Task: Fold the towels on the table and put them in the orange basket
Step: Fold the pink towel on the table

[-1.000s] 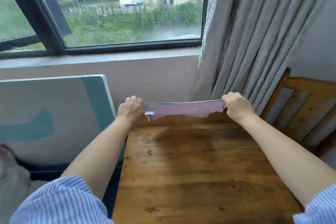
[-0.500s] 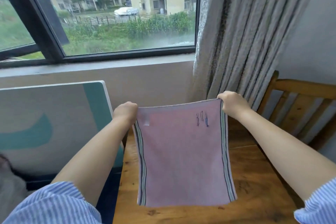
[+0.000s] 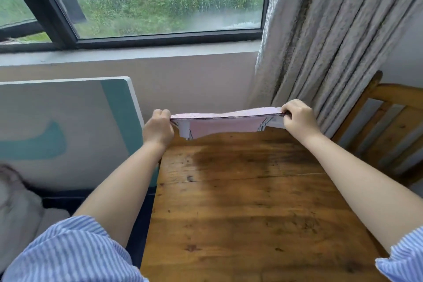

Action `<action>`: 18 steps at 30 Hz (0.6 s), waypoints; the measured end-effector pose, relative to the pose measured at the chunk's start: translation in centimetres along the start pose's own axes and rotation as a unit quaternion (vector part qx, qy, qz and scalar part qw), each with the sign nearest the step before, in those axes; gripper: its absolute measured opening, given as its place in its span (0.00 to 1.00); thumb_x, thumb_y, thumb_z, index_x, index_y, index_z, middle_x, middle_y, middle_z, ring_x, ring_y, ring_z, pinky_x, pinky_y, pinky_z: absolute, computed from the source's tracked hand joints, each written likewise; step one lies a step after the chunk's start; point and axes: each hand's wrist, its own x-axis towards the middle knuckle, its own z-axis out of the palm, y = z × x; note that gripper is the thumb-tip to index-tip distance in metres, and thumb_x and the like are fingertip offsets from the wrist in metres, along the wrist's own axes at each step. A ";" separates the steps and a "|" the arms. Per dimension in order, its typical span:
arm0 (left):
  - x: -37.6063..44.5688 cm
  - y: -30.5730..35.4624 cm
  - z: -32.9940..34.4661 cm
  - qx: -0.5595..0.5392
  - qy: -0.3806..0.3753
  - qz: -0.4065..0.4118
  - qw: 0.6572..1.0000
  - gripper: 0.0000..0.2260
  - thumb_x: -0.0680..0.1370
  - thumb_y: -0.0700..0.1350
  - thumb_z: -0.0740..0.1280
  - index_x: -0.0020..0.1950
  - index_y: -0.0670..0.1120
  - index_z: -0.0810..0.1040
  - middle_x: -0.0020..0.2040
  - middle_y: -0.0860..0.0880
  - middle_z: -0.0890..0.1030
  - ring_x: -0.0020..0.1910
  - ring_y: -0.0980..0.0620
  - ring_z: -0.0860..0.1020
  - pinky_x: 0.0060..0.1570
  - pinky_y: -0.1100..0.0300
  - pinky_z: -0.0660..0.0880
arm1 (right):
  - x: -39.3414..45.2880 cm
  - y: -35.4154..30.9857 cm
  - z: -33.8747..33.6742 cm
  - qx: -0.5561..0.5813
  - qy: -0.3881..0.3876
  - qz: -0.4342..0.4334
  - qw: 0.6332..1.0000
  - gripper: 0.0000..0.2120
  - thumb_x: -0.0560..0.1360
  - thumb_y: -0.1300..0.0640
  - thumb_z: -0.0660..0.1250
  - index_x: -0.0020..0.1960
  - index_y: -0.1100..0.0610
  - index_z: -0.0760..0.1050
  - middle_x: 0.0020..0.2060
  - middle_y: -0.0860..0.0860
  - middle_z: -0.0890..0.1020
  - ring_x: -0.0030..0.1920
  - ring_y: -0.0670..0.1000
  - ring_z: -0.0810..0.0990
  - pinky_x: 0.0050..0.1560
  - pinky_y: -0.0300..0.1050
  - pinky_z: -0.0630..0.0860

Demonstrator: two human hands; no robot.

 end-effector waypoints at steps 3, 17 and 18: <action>-2.5 -2.4 2.5 0.102 -0.085 0.077 0.988 0.10 0.77 0.38 0.58 0.53 0.39 0.76 0.52 0.40 0.77 0.52 0.40 0.74 0.42 0.53 0.71 | -3.7 2.3 2.0 -0.026 -0.043 0.004 0.999 0.09 0.68 0.75 0.61 0.44 0.70 0.79 0.45 0.66 0.80 0.49 0.64 0.79 0.50 0.54 0.74; -18.0 -6.3 14.1 0.262 -0.467 0.259 0.804 0.12 0.76 0.33 0.57 0.56 0.42 0.73 0.56 0.45 0.75 0.55 0.46 0.72 0.43 0.58 0.69 | -22.0 9.3 8.9 -0.201 -0.470 0.027 0.859 0.11 0.73 0.67 0.57 0.48 0.58 0.76 0.51 0.54 0.76 0.54 0.54 0.73 0.49 0.47 0.74; -18.5 -6.6 14.4 0.259 -0.476 0.263 0.799 0.12 0.76 0.32 0.57 0.57 0.42 0.72 0.57 0.44 0.74 0.56 0.46 0.71 0.42 0.57 0.68 | -22.3 9.3 9.1 -0.205 -0.473 0.023 0.856 0.11 0.73 0.67 0.57 0.48 0.58 0.76 0.52 0.54 0.76 0.55 0.54 0.72 0.49 0.46 0.73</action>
